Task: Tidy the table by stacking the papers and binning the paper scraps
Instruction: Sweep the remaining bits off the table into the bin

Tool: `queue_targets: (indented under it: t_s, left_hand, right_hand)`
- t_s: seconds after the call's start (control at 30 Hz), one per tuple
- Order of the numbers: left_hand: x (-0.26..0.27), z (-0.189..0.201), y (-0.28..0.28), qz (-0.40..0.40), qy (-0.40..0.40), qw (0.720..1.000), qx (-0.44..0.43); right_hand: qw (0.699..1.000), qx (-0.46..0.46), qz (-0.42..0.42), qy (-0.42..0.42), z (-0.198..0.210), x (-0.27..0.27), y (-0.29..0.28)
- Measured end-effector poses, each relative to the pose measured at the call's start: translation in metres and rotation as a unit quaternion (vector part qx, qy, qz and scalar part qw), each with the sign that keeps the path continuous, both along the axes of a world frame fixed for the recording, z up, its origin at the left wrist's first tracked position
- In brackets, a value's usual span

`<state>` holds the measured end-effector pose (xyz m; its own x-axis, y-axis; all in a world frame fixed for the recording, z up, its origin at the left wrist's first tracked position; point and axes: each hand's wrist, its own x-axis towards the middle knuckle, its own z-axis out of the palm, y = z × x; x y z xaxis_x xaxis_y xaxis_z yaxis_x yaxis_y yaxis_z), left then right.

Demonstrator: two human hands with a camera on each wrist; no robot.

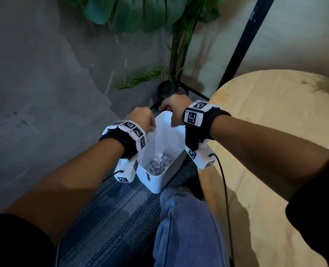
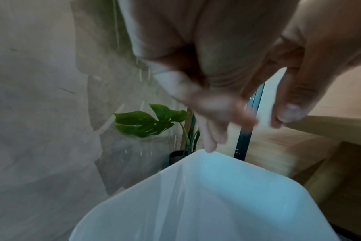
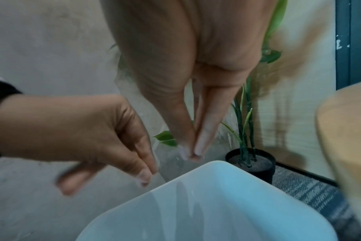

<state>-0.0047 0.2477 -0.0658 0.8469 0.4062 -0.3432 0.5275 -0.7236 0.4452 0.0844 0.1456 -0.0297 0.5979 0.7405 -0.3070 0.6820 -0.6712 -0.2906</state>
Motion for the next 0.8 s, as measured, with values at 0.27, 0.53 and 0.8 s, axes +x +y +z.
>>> queue_targets:
  t_s: [0.27,0.53,0.8]
  left_hand:
    - [-0.006,0.025,-0.03,-0.055,-0.058,0.991,0.107]
    - [-0.002,0.073,-0.09,-0.198,-0.032,0.974,0.101]
    - [0.021,0.098,-0.194,-0.328,0.045,0.929,0.163]
  right_hand:
    - [0.992,0.094,-0.083,-0.004,0.011,-0.018,-0.046]
    - [0.989,0.072,-0.132,0.015,0.042,-0.037,-0.162]
    - [0.979,-0.036,-0.2,0.018,0.049,-0.053,-0.319]
